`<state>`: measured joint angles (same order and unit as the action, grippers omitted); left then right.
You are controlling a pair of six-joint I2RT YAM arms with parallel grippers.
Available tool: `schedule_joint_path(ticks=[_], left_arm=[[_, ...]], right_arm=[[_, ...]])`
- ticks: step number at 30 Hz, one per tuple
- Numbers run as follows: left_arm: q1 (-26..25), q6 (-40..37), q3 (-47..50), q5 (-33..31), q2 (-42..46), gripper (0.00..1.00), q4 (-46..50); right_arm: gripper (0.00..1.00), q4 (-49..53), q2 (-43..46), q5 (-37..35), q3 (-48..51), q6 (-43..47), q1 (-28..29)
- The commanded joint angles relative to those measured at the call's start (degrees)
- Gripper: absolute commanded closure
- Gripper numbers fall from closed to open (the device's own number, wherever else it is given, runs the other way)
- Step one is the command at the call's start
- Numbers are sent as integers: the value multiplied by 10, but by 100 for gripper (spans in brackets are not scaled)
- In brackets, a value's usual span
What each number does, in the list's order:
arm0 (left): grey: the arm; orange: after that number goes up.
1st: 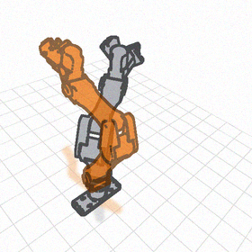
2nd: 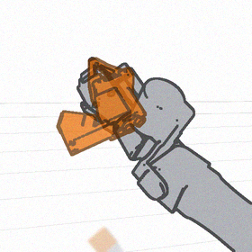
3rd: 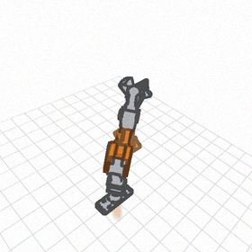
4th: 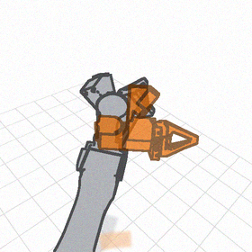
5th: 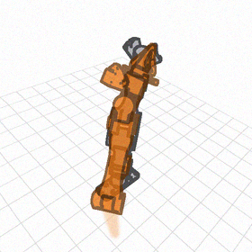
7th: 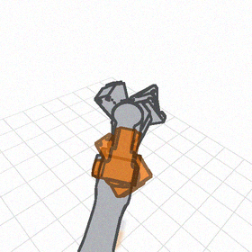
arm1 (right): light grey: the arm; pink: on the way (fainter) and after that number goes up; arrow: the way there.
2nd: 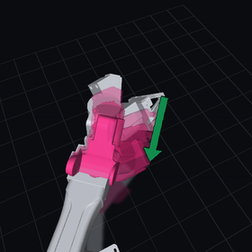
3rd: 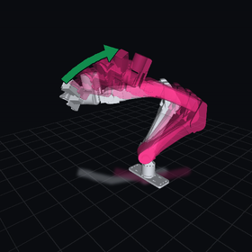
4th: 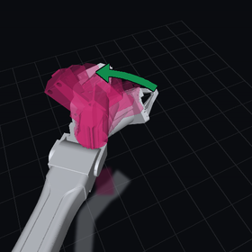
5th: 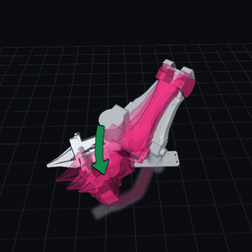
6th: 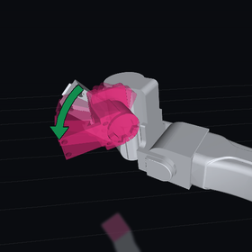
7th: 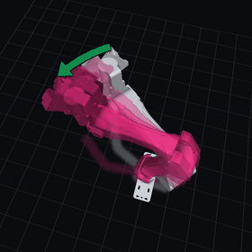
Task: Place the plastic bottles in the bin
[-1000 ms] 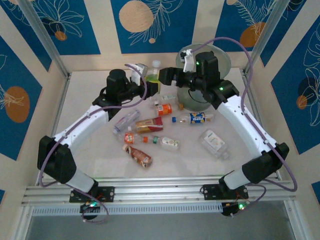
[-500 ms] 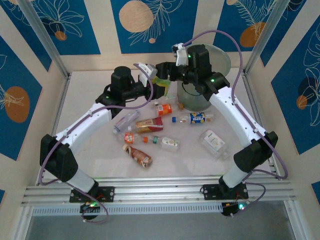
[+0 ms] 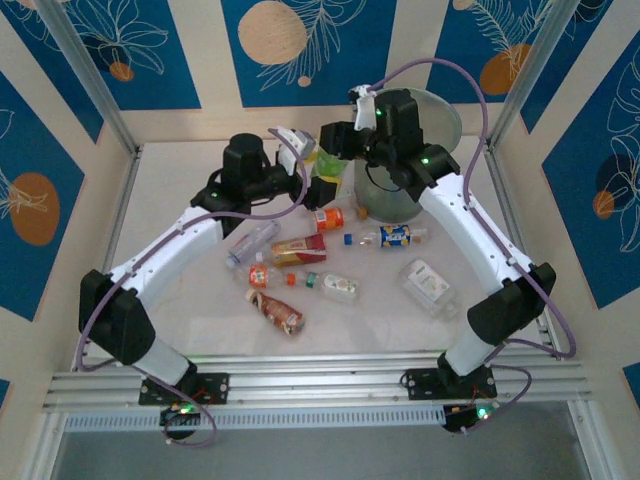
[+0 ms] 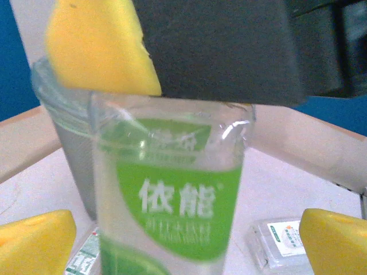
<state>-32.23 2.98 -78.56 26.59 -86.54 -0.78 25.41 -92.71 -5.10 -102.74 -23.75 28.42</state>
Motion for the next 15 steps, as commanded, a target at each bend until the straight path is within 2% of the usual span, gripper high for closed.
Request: schedule_joint_path(ticks=[1,8,15], left_arm=[[-7,-6,10,-48,53,1,9],[-7,14,69,-156,128,1,40],[-7,21,106,-241,186,0,81]], right_arm=[[83,-12,13,-106,-37,37,-12],[83,-88,11,-254,-51,82,-31],[83,-140,-35,-333,-83,110,-55]])
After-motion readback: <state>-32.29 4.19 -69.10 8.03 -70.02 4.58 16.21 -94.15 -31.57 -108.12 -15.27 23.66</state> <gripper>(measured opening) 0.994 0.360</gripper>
